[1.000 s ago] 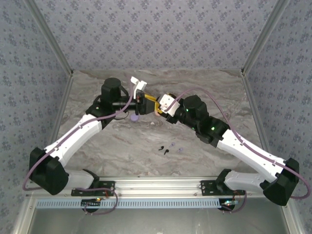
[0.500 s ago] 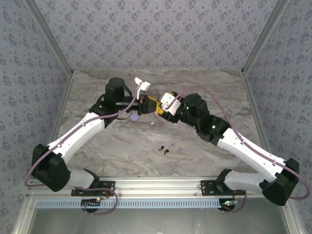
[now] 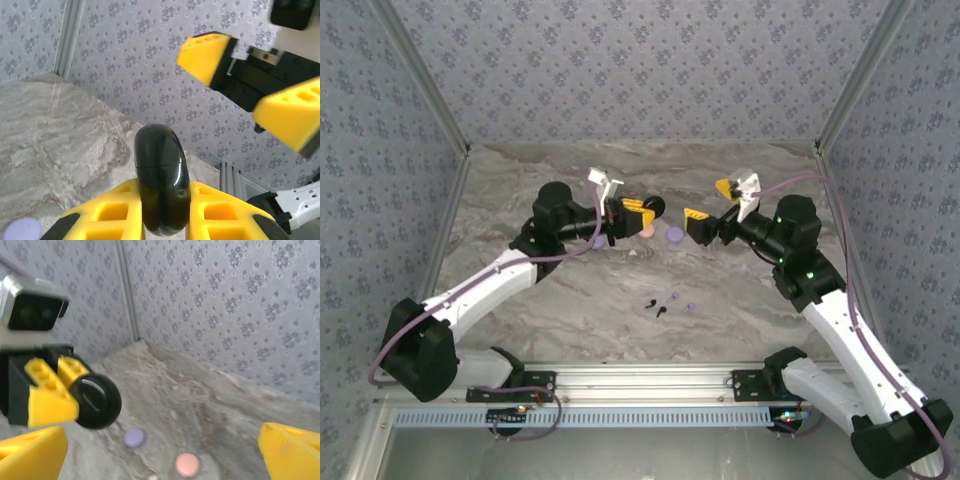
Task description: Insert the wireless bluetooth earbuds into the charging case
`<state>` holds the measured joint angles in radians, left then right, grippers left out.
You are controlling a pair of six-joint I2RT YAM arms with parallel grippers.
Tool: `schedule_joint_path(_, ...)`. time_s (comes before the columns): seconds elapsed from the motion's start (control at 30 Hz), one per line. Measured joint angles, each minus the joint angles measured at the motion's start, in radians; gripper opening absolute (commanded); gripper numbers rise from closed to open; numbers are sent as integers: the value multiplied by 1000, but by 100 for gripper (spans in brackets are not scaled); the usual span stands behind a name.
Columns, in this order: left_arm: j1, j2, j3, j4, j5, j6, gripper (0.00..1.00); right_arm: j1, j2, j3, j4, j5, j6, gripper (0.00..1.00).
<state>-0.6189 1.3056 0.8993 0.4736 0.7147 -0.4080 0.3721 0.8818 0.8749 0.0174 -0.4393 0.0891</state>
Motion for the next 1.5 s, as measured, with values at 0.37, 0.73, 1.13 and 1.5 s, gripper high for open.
schedule_joint_path(0.37,-88,-2,-85,325,-54,46,2,-5,93,-40,197,-190,274,96)
schedule_joint_path(0.73,-88,-2,-85,337,-72,64,1,-3,136,-16,204,-197,289,94)
schedule_joint_path(1.13,-84,-2,-85,322,-96,79,0,-3,193,35,204,-196,289,94)
schedule_joint_path(1.5,-84,-2,-85,306,-93,86,0,-8,217,56,195,-185,289,94)
